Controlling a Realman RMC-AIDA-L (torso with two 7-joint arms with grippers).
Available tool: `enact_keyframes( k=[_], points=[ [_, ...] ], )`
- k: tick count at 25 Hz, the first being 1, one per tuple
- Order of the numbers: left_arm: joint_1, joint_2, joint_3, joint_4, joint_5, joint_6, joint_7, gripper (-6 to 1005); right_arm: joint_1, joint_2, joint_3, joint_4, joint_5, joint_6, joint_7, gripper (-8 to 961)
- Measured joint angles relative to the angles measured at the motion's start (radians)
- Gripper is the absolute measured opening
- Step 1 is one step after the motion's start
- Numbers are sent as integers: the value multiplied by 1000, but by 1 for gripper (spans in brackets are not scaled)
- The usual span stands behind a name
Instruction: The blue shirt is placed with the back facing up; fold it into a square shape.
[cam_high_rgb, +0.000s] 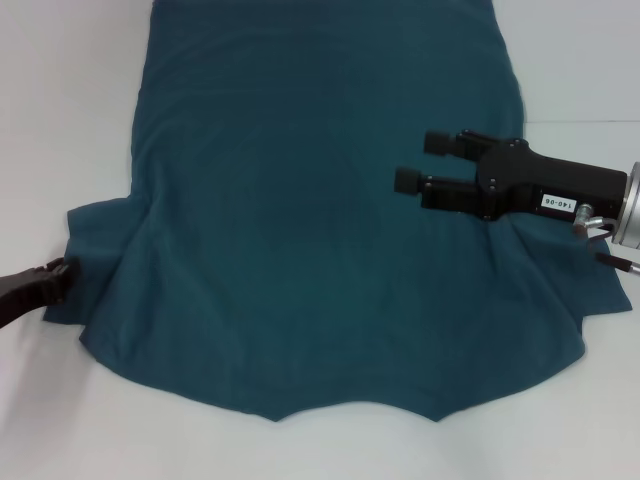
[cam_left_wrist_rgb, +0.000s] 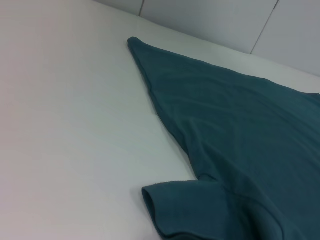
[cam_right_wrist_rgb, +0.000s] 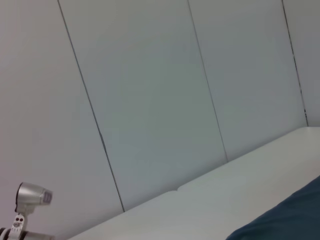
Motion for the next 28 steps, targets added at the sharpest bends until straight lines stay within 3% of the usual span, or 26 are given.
enact_keyframes(
  k=[9, 28],
  points=[
    [-6, 3, -1, 1, -1, -8, 1, -2, 1, 1, 0, 15, 9, -3, -3, 914],
    [-45, 26, -10, 31, 32, -206, 12, -1, 9, 3, 0, 53, 31, 2, -8, 913]
  ],
)
